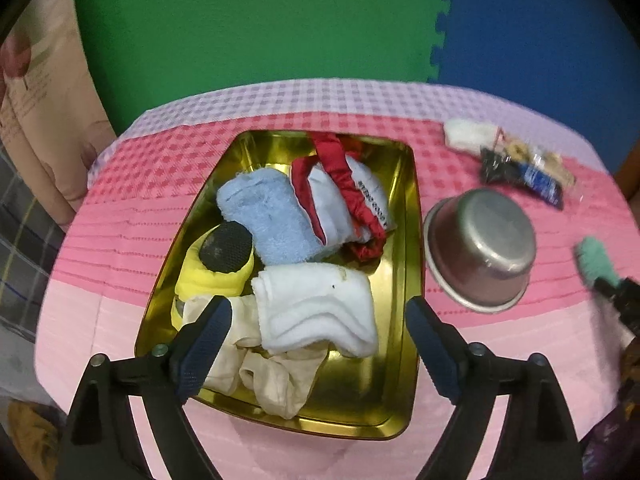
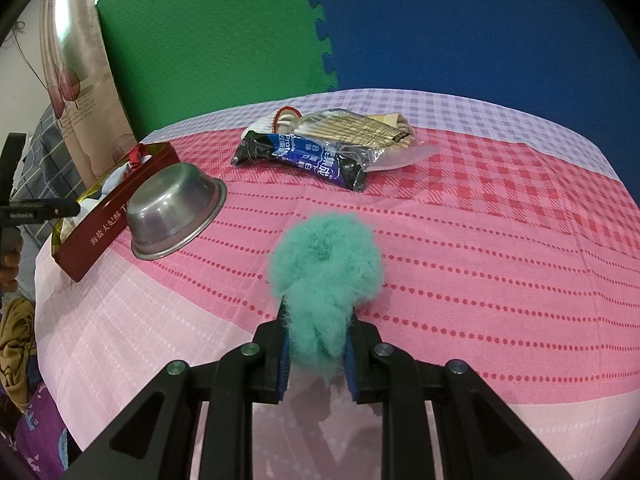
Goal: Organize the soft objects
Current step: 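Carry the white sock into the red tin and open the left gripper, then carry the mint pom-pom into the red tin and open the right gripper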
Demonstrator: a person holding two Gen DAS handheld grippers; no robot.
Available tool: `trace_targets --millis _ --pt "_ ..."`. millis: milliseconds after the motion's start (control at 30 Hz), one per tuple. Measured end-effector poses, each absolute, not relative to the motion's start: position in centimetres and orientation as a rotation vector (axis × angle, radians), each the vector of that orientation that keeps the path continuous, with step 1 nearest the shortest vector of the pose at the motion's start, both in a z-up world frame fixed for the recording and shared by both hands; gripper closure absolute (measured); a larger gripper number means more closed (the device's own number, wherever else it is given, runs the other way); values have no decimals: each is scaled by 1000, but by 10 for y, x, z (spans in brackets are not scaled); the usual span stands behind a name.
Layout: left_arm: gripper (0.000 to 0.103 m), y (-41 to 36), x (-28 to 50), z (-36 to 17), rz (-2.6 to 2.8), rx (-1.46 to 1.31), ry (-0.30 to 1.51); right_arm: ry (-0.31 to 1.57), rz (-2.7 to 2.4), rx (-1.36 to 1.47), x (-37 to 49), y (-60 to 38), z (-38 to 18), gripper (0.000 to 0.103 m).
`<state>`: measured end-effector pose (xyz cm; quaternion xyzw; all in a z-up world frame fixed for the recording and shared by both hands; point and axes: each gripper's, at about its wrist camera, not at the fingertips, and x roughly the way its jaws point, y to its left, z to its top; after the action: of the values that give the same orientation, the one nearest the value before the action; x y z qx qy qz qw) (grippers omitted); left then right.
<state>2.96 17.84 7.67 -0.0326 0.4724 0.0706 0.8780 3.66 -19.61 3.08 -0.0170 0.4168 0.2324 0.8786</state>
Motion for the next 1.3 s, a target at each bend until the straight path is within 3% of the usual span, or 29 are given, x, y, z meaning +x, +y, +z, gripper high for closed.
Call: trace_targets --millis 433,867,1300 --pt "15 190 -37 88 259 -212 914 878 499 -41 37 -194 30 82" --pt "15 147 -125 78 358 -201 761 909 525 61 24 -195 50 82" --pt "15 150 -127 86 322 -213 738 871 841 2 52 -28 141 82"
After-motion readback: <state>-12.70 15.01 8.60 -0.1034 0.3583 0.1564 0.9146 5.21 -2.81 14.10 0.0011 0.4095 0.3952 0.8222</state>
